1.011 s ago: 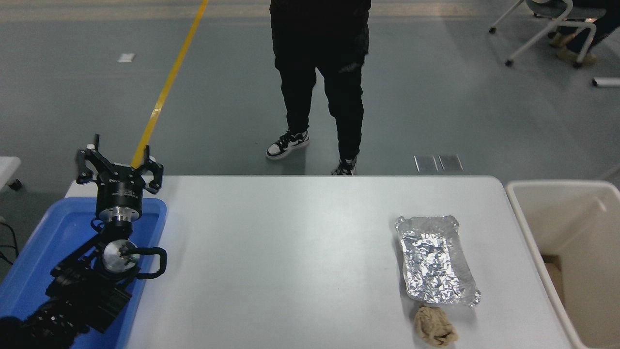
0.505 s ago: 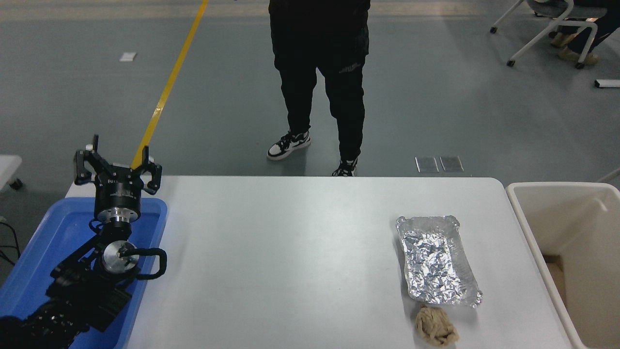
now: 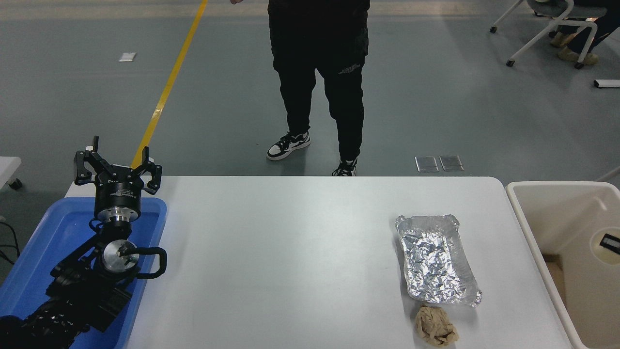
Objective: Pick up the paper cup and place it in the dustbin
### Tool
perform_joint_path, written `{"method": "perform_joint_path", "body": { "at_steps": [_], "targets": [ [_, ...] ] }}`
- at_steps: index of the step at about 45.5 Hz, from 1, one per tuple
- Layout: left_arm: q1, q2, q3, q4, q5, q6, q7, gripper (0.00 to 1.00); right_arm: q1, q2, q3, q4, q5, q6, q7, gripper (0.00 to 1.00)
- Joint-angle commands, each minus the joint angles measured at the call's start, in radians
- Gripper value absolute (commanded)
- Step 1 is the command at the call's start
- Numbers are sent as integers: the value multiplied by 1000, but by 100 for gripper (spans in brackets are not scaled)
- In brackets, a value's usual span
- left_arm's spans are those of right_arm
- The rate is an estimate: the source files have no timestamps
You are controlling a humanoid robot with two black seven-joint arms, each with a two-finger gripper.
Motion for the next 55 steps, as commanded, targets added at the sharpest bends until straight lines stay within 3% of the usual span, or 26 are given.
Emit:
{"method": "perform_joint_path", "body": {
  "at_steps": [1, 3, 11, 15, 20, 25, 31, 38, 49, 55],
  "targets": [
    [0, 0, 0, 0, 0, 0, 0, 99, -29, 35, 27, -3, 8, -35, 1, 92],
    [0, 0, 0, 0, 1, 0, 0, 99, -29, 36, 27, -3, 8, -35, 1, 98],
    [0, 0, 0, 0, 1, 0, 0, 99, 0, 18, 16, 49, -4, -30, 1, 100],
    [0, 0, 0, 0, 1, 0, 2, 99, 115, -65, -25, 137, -26, -28, 1, 100],
    [0, 1, 0, 0, 3, 0, 2, 99, 359, -180, -204, 364, -47, -7, -1, 100],
    [0, 0, 0, 0, 3, -2, 2, 99, 684, -220, -488, 578, -43, 34, -4, 100],
    [0, 0, 0, 0, 3, -2, 2, 99, 1029, -183, -750, 797, -37, 214, -4, 100],
    [0, 1, 0, 0, 3, -2, 2, 99, 1269, -149, -763, 987, -6, 433, 1, 100],
    [0, 0, 0, 0, 3, 0, 2, 99, 1440, 13, -699, 1099, 333, 607, 1, 100],
    [0, 1, 0, 0, 3, 0, 2, 99, 1496, 113, -686, 1119, 396, 643, 1, 100]
  ]
}}
